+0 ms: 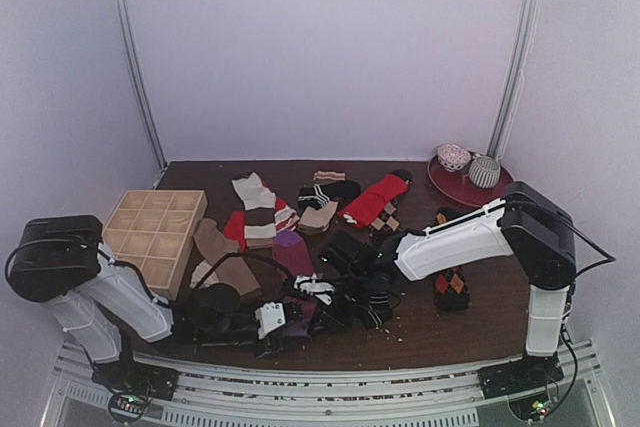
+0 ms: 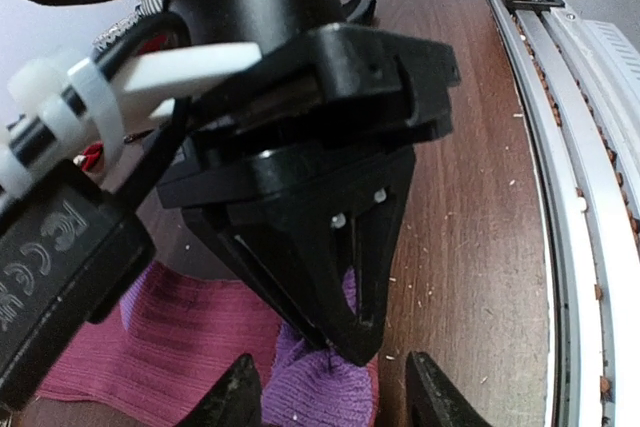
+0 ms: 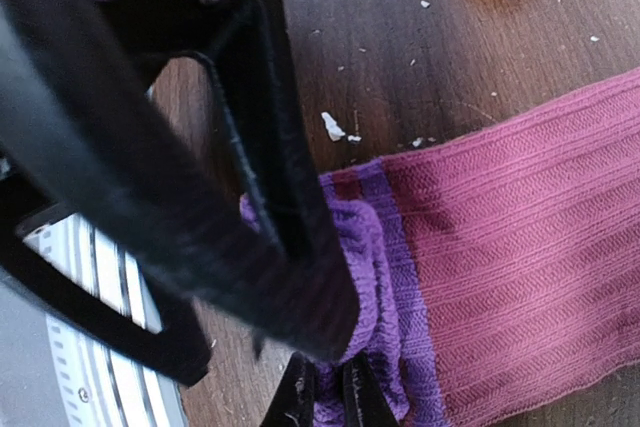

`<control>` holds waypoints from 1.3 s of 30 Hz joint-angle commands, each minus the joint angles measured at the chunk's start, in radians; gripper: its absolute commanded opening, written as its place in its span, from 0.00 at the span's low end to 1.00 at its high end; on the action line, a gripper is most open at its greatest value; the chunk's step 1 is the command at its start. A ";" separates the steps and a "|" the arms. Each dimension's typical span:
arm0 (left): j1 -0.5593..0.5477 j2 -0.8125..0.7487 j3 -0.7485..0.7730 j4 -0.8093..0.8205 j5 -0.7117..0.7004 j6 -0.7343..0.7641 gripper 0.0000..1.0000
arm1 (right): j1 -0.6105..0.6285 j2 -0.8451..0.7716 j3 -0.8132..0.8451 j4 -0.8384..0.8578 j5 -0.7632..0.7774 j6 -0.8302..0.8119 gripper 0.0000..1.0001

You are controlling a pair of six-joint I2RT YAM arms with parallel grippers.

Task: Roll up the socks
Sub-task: Roll a pair of socks at the center of the board.

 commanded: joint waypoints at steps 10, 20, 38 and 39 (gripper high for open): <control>-0.005 0.050 0.003 -0.054 -0.114 -0.099 0.47 | -0.009 0.083 -0.085 -0.265 0.034 0.005 0.02; -0.005 0.096 0.042 -0.098 -0.085 -0.105 0.24 | -0.016 0.086 -0.090 -0.256 0.031 0.011 0.02; 0.030 0.068 -0.054 -0.229 0.169 -0.608 0.00 | 0.023 -0.358 -0.534 0.517 0.254 -0.023 0.55; 0.033 0.080 -0.062 -0.219 0.186 -0.627 0.00 | 0.036 -0.381 -0.569 0.579 0.282 -0.056 0.58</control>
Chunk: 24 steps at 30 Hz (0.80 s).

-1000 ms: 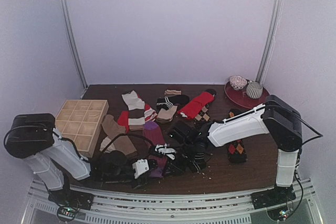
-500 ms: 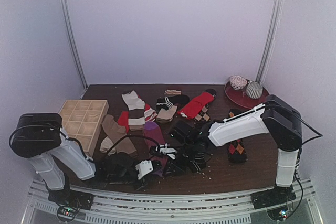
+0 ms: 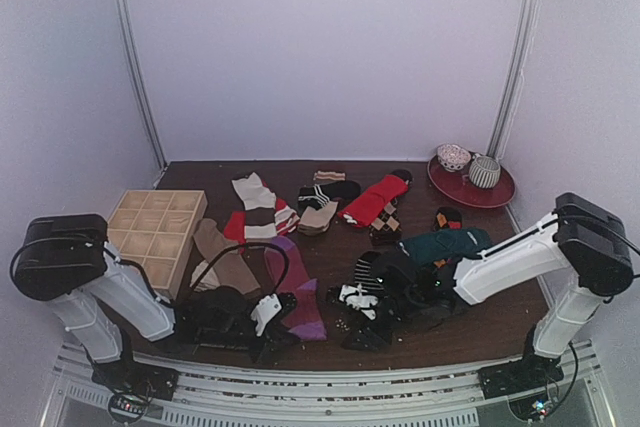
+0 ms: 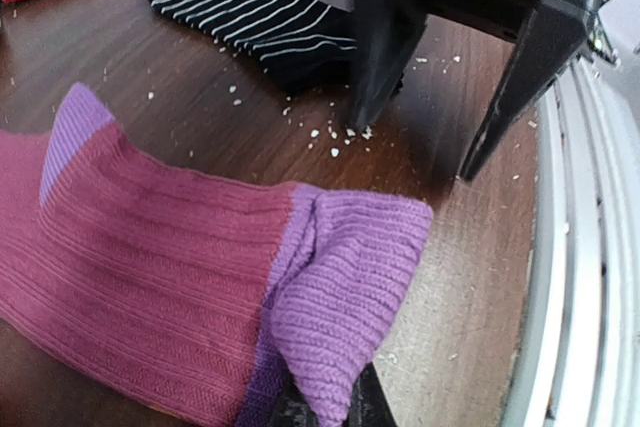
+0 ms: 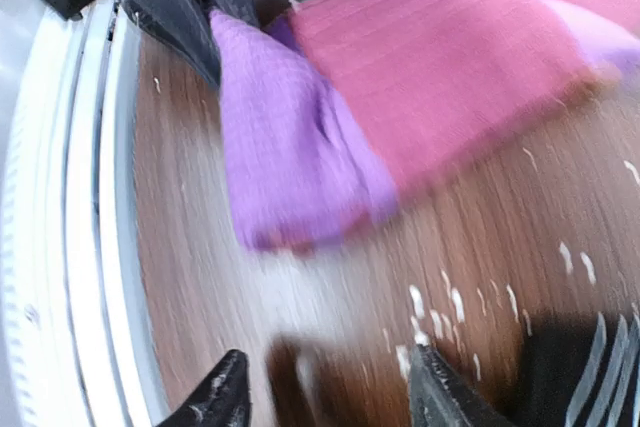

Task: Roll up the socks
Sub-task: Roll a pair of socks at the center of the board.

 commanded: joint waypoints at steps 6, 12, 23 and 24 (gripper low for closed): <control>0.020 0.143 -0.095 0.009 0.173 -0.249 0.00 | 0.076 -0.064 -0.164 0.396 0.264 -0.189 0.62; 0.020 0.190 -0.095 0.057 0.196 -0.260 0.00 | 0.109 0.006 -0.118 0.464 0.270 -0.265 0.62; 0.022 0.197 -0.095 0.056 0.195 -0.256 0.00 | 0.112 0.106 -0.047 0.443 0.140 -0.251 0.56; 0.022 0.199 -0.095 0.060 0.195 -0.255 0.00 | 0.113 0.116 -0.039 0.433 0.137 -0.247 0.53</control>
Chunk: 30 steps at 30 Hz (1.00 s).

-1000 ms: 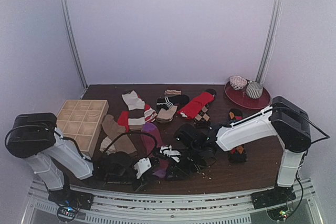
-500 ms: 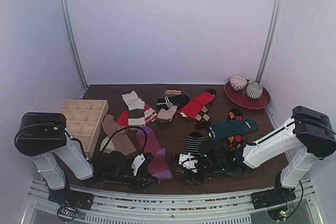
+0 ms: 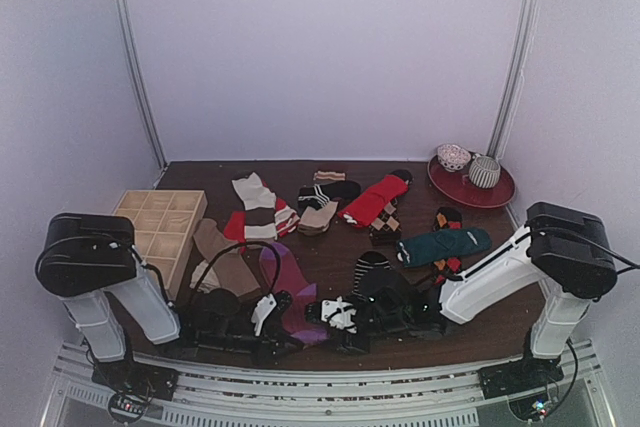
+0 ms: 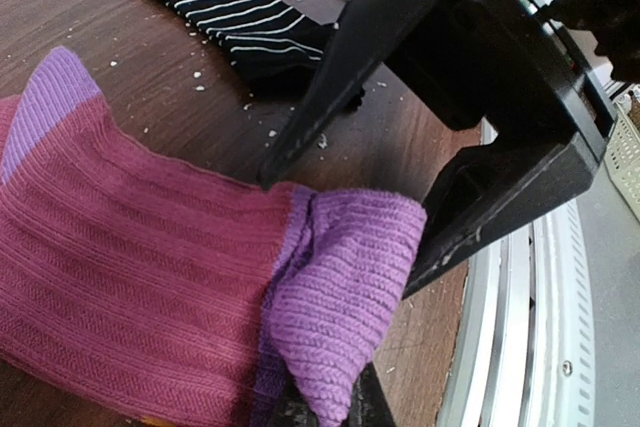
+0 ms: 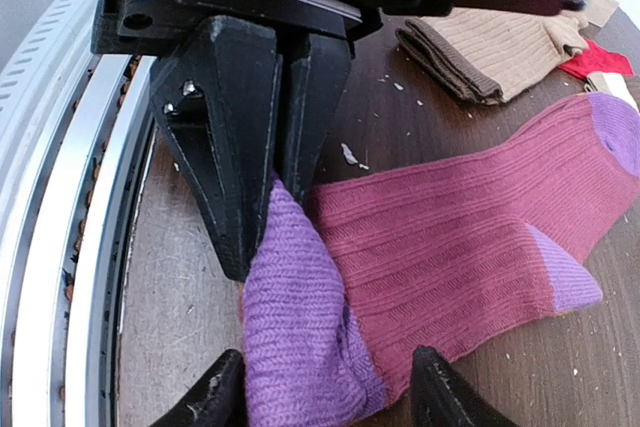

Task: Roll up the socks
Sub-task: Roll a pair of socks at the center of the board.

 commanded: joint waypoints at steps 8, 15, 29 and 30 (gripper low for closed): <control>-0.003 0.080 -0.058 -0.177 0.050 -0.018 0.00 | -0.014 0.099 0.102 -0.084 -0.079 0.097 0.12; -0.006 -0.118 -0.085 -0.282 -0.072 0.067 0.36 | -0.092 0.120 0.171 -0.275 -0.258 0.285 0.01; -0.050 -0.419 -0.057 -0.378 -0.324 0.379 0.54 | -0.121 0.315 0.440 -0.833 -0.350 0.385 0.02; -0.050 -0.396 -0.043 -0.367 -0.324 0.399 0.55 | -0.122 0.325 0.449 -0.844 -0.356 0.387 0.02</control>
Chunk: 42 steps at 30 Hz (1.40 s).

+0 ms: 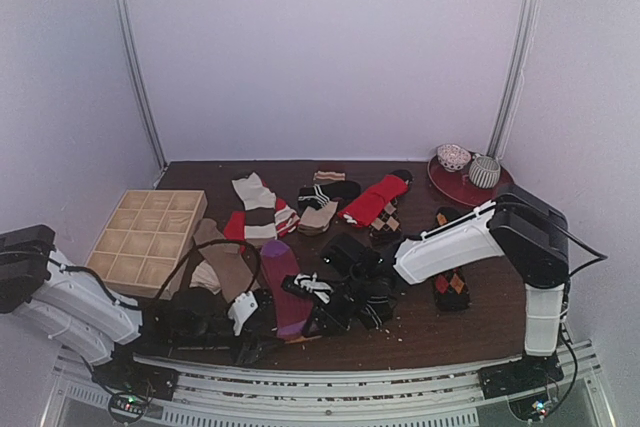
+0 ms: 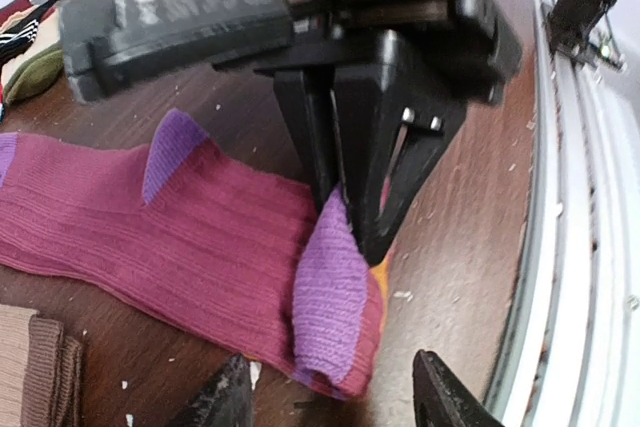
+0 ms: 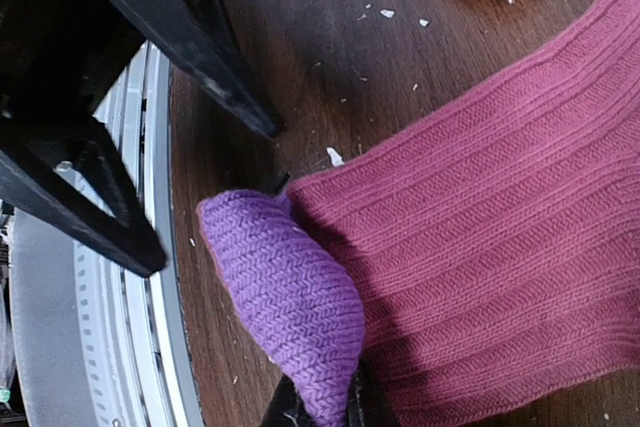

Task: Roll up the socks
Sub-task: Roll a pair of socks at the center of the board.

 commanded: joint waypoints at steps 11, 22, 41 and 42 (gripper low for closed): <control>-0.020 0.168 0.060 0.221 0.003 0.234 0.55 | -0.005 0.128 0.002 -0.278 0.012 0.027 0.03; -0.020 0.309 0.124 0.186 0.043 0.209 0.26 | -0.013 0.136 -0.003 -0.275 0.004 0.019 0.03; 0.054 0.361 0.126 -0.017 0.183 -0.137 0.00 | -0.011 -0.153 -0.303 0.238 0.199 -0.005 0.43; 0.072 0.363 0.110 -0.003 0.220 -0.159 0.00 | -0.005 -0.209 -0.364 0.334 0.256 -0.031 0.47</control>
